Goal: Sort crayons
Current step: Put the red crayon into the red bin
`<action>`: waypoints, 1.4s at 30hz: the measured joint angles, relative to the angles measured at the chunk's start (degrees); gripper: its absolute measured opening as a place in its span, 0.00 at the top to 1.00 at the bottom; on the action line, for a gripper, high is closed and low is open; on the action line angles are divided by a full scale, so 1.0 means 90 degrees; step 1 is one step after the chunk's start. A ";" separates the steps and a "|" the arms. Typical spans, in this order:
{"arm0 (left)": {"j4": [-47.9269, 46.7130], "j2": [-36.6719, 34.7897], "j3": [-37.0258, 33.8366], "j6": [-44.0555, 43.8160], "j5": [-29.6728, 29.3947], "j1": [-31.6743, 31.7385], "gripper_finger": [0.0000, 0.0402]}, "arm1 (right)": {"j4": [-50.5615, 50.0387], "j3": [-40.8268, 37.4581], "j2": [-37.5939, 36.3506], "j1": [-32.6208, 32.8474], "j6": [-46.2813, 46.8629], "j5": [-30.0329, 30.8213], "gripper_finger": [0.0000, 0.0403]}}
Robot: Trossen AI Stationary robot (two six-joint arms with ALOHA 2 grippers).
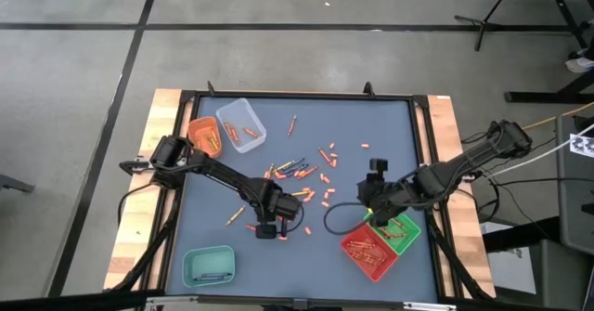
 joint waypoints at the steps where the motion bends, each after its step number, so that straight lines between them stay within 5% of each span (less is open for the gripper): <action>1: 0.0009 0.0002 -0.0003 -0.0002 -0.0003 0.0000 0.86 | 0.0099 -0.0116 0.0000 0.0000 0.0001 -0.0010 0.59; 11: 0.0099 0.0014 -0.0011 -0.0004 -0.0042 0.0000 0.99 | 0.1212 -0.1100 0.0000 0.0000 0.0082 -0.0236 0.59; 23: -0.0140 0.0083 0.0479 0.0426 -0.0076 0.0036 0.98 | 0.2626 -0.1579 0.0002 0.0000 0.0058 -0.0452 0.59; 32: 0.0052 0.0077 0.1297 0.0953 -0.0907 0.0237 0.98 | 0.2679 -0.1590 0.0005 0.0000 0.0058 -0.0454 0.59; 42: 0.1326 0.0062 0.1553 0.1099 -0.1251 0.0523 0.98 | 0.3464 -0.1590 0.0007 0.0000 -0.0001 -0.0031 0.59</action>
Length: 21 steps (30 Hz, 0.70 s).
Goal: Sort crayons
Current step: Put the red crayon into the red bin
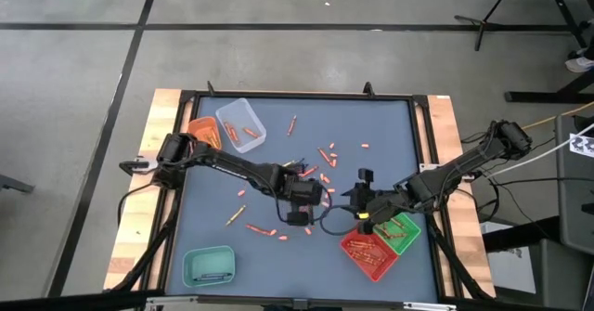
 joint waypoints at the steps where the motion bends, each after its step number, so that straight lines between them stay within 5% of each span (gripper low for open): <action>1: 0.0171 0.0000 0.0000 0.0063 0.0003 0.0015 0.98 | -0.0010 0.0000 0.0000 0.0000 0.0000 0.0054 0.59; 9: 0.1598 -0.0007 0.0002 0.0602 0.0016 0.0014 0.98 | -0.0014 0.0000 0.0000 0.0000 0.0003 0.0252 0.59; 21: 0.2346 -0.0010 0.0002 0.0640 0.0050 0.0001 0.98 | -0.0012 0.0000 0.0000 0.0000 0.0003 0.0252 0.59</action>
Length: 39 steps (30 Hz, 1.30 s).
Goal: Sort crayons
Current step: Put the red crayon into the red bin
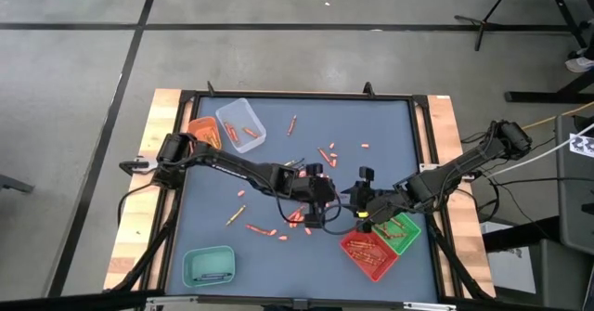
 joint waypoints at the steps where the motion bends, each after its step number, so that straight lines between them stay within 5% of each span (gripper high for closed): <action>1: 0.0024 0.0000 0.0000 0.0000 0.0001 0.0000 0.98 | 0.0000 0.0000 0.0000 0.0000 0.0000 0.0000 0.59; 9: 0.0113 -0.0005 0.0002 -0.0002 0.0001 0.0000 0.98 | 0.0000 0.0000 0.0000 0.0000 0.0002 0.0000 0.61; 21: 0.0104 -0.0007 0.0002 0.0002 0.0010 -0.0005 0.98 | -0.0002 0.0000 0.0000 0.0000 0.0002 0.0000 0.90; 27: 0.0101 -0.0007 0.0002 0.0014 0.0016 -0.0005 0.97 | -0.0002 0.0000 0.0000 0.0000 0.0002 -0.0047 0.96; 39: 0.0044 -0.0007 0.0015 -0.0016 0.0314 -0.0012 0.72 | -0.0303 0.0154 0.0000 -0.0010 0.0104 -0.1214 0.95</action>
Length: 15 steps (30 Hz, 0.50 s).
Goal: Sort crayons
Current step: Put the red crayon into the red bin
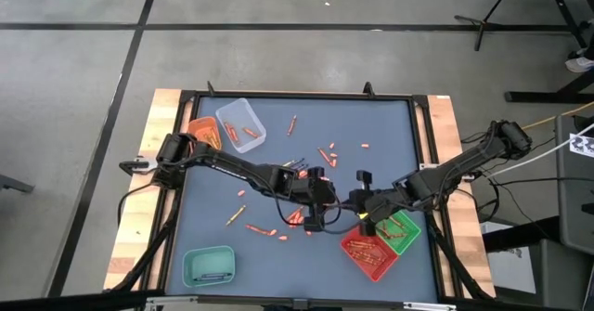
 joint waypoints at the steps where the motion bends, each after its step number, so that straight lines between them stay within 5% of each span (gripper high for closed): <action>1: 0.0000 -0.0002 0.0000 0.0000 0.0059 0.0000 0.71 | -0.0144 0.0073 0.0000 0.0000 0.0082 -0.0071 0.95; 9: -0.0175 -0.0012 0.0000 0.0001 0.0151 -0.0008 0.64 | -0.1172 0.0550 0.0000 0.0015 0.0451 -0.0671 0.95; 15: -0.0319 -0.0012 0.0000 -0.0003 0.0169 -0.0034 0.63 | -0.1328 0.0630 0.0000 0.0020 0.0990 -0.2241 0.94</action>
